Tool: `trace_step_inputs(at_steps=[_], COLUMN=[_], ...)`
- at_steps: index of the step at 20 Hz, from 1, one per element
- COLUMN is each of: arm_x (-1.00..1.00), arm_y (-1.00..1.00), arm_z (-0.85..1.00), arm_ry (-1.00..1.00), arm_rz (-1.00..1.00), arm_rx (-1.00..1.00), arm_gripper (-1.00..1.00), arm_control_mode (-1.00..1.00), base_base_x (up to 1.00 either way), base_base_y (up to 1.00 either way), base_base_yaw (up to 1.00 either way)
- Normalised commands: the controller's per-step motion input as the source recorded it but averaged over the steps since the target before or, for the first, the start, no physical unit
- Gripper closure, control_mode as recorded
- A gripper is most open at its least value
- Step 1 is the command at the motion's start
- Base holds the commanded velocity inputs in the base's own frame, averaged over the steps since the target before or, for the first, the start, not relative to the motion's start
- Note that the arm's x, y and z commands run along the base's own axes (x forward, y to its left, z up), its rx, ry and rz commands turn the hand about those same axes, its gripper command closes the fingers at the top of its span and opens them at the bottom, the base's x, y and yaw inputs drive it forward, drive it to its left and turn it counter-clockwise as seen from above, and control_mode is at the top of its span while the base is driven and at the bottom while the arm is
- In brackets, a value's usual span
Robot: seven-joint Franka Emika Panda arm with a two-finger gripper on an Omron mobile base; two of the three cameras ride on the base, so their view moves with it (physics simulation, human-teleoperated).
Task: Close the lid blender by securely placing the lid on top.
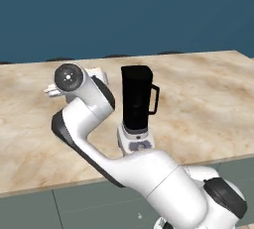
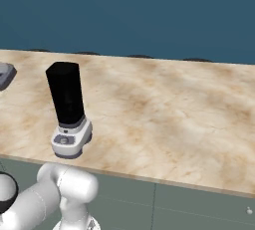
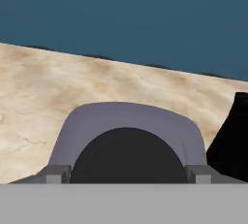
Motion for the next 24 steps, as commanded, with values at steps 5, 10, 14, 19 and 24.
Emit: trace_step_inputs(at_steps=[5,10,14,19,24], arm_x=[-0.20,-0.09,0.00,0.04,0.15], arm_y=[-0.50,-0.54,-0.55,-0.57,-0.49], arm_z=[0.65,0.76,0.68,0.11,-0.02], arm_ry=[-0.18,-0.16,-0.03,0.09,0.15], arm_rz=[-0.02,-0.02,-0.02,0.00,0.00], arm_rx=[-0.02,0.00,0.00,0.00,0.00], arm_gripper=[1.00,1.00,1.00,1.00,1.00], arm_control_mode=[-1.00,-1.00,-1.00,-1.00,-1.00], base_base_x=[0.00,0.00,0.00,0.00,0.00], base_base_y=[0.00,0.00,0.00,0.00,0.00], base_base_yaw=[0.00,0.00,0.00,0.00,0.00])
